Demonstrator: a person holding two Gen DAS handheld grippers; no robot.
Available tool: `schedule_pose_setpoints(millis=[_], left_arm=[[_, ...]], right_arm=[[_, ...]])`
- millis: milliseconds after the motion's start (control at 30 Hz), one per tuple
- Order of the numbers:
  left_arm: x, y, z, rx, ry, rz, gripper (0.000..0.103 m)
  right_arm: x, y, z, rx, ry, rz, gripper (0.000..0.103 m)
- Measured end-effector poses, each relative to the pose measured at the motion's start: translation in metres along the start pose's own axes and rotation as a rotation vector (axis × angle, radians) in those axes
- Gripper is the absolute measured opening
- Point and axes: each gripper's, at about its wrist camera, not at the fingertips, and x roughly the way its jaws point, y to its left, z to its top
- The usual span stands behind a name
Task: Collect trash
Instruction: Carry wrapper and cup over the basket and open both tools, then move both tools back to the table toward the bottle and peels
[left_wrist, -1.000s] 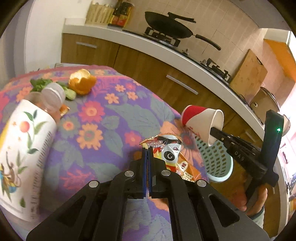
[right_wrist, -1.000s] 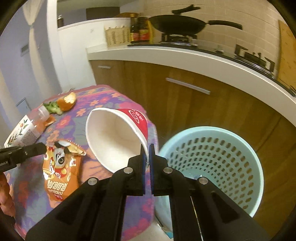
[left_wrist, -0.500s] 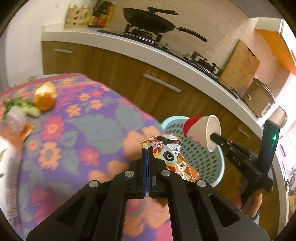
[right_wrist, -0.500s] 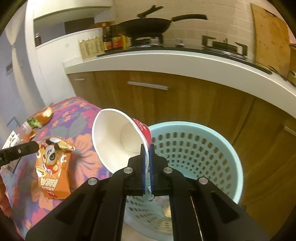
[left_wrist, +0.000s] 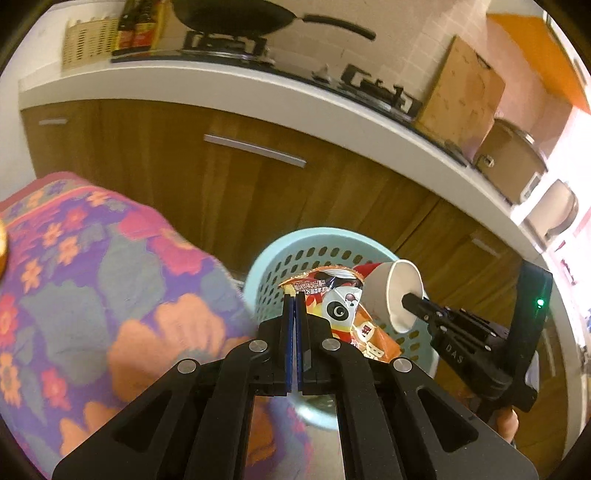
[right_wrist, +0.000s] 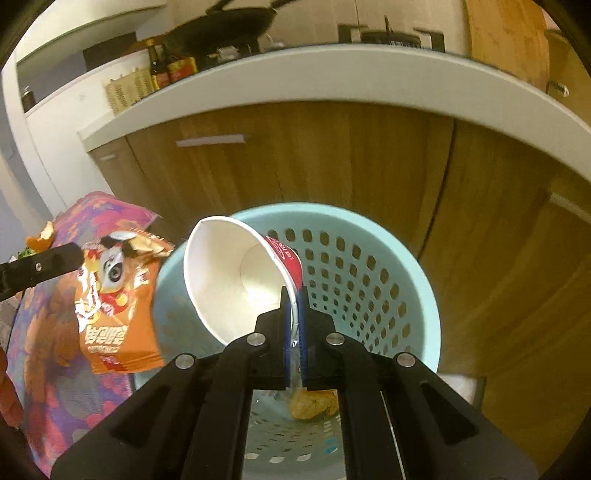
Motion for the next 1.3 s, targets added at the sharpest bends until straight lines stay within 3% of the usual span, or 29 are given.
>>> schedule_pose_setpoints(millis=[267, 500, 600, 633, 667, 733, 833, 1033, 1300], left_arm=[[0.041, -0.020, 0.003, 0.060, 0.062, 0.056, 0.000], [0.059, -0.030, 0.006, 0.093, 0.092, 0.065, 0.000], [0.061, -0.034, 0.005, 0.110, 0.098, 0.071, 0.010], [0.061, -0.036, 0.004, 0.121, 0.095, 0.074, 0.024], [0.059, -0.037, 0.004, 0.128, 0.089, 0.078, 0.028], [0.050, -0.039, 0.003, 0.139, 0.054, 0.088, 0.040], [0.040, -0.036, 0.001, 0.128, 0.039, 0.060, 0.042], [-0.001, -0.022, -0.003, 0.095, -0.054, 0.057, 0.058], [-0.083, 0.004, -0.011, 0.065, -0.189, 0.106, 0.066]], right_arm=[[0.032, -0.021, -0.010, 0.079, 0.115, 0.052, 0.004], [0.024, -0.032, -0.014, 0.111, 0.115, 0.071, 0.007], [0.016, -0.035, -0.014, 0.117, 0.102, 0.071, 0.009], [0.013, -0.035, -0.014, 0.119, 0.096, 0.072, 0.009], [0.012, -0.035, -0.014, 0.120, 0.093, 0.072, 0.009], [0.007, -0.033, -0.013, 0.114, 0.086, 0.072, 0.009], [-0.003, -0.026, -0.011, 0.100, 0.064, 0.070, 0.009], [-0.031, -0.003, 0.000, 0.059, -0.002, 0.091, 0.009], [-0.056, 0.051, 0.021, -0.031, -0.063, 0.139, 0.009]])
